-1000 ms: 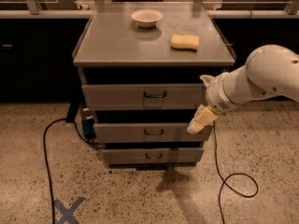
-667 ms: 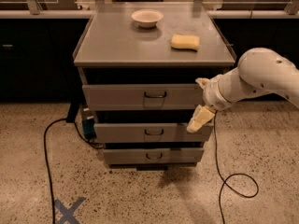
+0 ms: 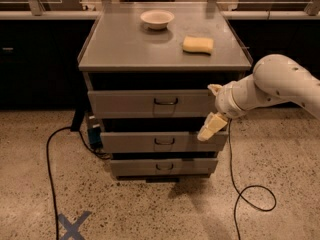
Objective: Open top drawer
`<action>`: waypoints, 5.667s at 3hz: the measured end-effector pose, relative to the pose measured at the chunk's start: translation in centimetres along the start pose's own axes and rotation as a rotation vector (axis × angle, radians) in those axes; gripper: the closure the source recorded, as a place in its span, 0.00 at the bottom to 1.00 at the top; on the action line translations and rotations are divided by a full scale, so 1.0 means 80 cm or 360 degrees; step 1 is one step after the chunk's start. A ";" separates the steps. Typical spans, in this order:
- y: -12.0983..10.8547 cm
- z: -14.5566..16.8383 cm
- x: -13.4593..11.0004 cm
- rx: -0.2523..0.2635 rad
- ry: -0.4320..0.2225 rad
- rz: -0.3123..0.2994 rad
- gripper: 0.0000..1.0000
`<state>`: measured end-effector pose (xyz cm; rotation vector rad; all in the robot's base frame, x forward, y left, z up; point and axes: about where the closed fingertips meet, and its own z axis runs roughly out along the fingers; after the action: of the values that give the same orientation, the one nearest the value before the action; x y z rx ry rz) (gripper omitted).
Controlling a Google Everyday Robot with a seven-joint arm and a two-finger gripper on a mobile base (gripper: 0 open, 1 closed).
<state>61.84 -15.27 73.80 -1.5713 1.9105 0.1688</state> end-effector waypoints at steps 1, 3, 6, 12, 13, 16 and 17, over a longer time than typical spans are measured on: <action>-0.018 0.025 0.004 0.0001 -0.0085 0.0034 0.00; -0.050 0.099 -0.003 -0.0055 -0.0181 0.0024 0.00; -0.058 0.154 -0.012 -0.0100 -0.0223 0.0012 0.00; -0.034 0.154 -0.019 -0.0310 -0.0087 0.0093 0.00; -0.029 0.152 -0.020 -0.0338 -0.0084 0.0113 0.00; -0.021 0.144 -0.027 -0.0371 -0.0098 0.0141 0.00; -0.014 0.146 -0.020 -0.0411 -0.0072 0.0163 0.00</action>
Offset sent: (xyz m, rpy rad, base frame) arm 0.0777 0.0249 -0.0519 0.1358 -0.0088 0.0270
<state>67.57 -8.61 65.87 -1.6178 1.9970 0.5093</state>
